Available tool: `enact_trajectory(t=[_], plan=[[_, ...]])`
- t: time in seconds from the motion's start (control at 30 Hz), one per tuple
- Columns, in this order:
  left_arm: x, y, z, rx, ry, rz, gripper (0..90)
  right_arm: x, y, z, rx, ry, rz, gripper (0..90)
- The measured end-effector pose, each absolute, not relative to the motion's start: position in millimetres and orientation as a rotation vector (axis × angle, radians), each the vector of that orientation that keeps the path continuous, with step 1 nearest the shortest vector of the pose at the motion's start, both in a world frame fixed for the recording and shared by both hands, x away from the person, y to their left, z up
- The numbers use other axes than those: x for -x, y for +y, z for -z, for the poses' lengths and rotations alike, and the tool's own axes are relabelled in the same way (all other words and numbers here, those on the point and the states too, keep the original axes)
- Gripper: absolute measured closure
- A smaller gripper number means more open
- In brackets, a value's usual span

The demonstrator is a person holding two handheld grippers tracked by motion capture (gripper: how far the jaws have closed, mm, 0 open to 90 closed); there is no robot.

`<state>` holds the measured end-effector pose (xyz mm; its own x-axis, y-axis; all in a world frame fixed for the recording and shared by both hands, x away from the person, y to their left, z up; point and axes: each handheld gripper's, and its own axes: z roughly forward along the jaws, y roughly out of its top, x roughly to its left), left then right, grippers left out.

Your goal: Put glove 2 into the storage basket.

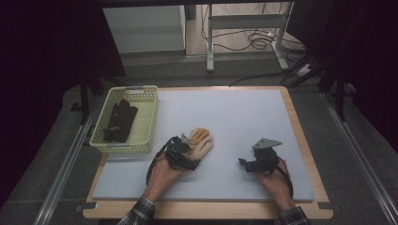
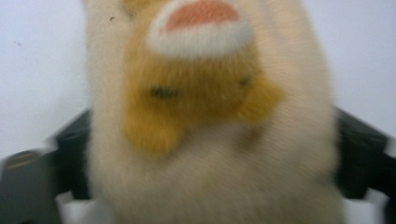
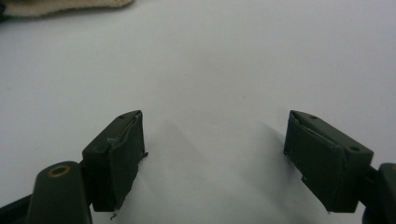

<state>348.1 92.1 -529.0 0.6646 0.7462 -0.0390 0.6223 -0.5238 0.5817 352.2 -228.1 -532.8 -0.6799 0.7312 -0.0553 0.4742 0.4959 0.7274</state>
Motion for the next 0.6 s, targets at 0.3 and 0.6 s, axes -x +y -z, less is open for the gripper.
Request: enact_trajectory(t=[0.3,0.6], plan=[[-351,99,523,-2.301,1.052,-0.250,58.4,-352,-228,533,-1.006,2.387,-0.997,19.7],[-358,105,509,-2.282,1.069,-0.253,63.8,-352,-228,533,-1.005,2.386,-0.995,19.6]])
